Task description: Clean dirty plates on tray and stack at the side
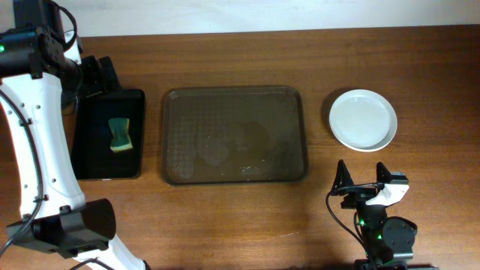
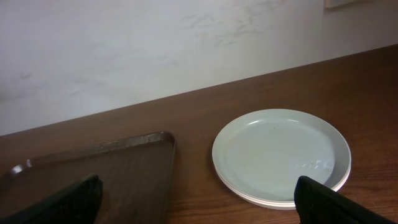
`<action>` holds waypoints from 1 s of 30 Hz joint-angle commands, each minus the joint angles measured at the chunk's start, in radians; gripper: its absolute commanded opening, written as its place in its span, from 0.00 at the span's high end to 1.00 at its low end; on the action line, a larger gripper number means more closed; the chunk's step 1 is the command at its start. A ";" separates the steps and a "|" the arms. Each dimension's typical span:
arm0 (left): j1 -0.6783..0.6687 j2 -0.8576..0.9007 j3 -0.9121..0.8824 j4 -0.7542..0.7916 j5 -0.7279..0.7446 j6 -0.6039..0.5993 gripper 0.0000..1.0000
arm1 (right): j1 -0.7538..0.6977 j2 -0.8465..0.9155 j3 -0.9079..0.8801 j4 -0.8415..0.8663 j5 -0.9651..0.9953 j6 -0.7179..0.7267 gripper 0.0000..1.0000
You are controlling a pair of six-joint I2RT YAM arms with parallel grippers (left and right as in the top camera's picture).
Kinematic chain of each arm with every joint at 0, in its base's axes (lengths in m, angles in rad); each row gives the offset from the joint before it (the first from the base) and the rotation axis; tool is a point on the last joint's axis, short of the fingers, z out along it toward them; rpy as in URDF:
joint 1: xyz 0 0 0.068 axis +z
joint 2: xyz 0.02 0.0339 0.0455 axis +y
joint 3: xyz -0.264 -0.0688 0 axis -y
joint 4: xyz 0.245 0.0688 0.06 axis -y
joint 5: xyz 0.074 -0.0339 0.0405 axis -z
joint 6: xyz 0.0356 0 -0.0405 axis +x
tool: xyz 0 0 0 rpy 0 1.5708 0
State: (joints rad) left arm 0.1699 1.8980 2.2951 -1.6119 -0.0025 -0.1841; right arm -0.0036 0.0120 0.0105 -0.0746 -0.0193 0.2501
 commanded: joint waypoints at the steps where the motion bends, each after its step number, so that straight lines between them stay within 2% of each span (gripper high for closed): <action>1: 0.004 0.000 0.005 0.001 0.007 -0.005 0.01 | 0.011 -0.008 -0.005 -0.005 0.002 -0.007 0.02; 8: 0.003 -0.049 0.005 0.011 -0.047 -0.002 0.01 | 0.011 -0.008 -0.005 -0.005 0.002 -0.007 0.02; 12: -0.010 -0.239 -0.037 0.195 -0.047 -0.002 0.01 | 0.011 -0.008 -0.005 -0.005 0.002 -0.007 0.01; 14: -0.010 -0.363 -0.138 0.288 -0.046 0.042 0.01 | 0.011 -0.008 -0.005 -0.005 0.002 -0.007 0.02; 16: -0.010 -0.488 -0.289 0.389 -0.047 0.048 0.01 | 0.011 -0.008 -0.005 -0.005 0.002 -0.007 0.02; 19: -0.010 -0.768 -0.684 0.637 -0.055 0.055 0.01 | 0.011 -0.008 -0.005 -0.005 0.002 -0.007 0.02; 21: -0.010 -0.998 -1.047 0.845 -0.077 0.070 0.01 | 0.011 -0.008 -0.005 -0.005 0.002 -0.007 0.02; 24: -0.010 -1.174 -1.304 0.978 -0.077 0.070 0.01 | 0.011 -0.008 -0.005 -0.005 0.002 -0.007 0.02; 25: -0.010 -1.274 -1.440 1.057 -0.077 0.069 0.01 | 0.011 -0.008 -0.005 -0.005 0.002 -0.007 0.02; 30: -0.010 -1.539 -1.808 1.315 -0.092 0.070 0.01 | 0.011 -0.008 -0.005 -0.005 0.002 -0.007 0.02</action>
State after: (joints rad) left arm 0.1631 0.4595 0.6121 -0.3759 -0.0738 -0.1307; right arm -0.0017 0.0109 0.0109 -0.0750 -0.0189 0.2501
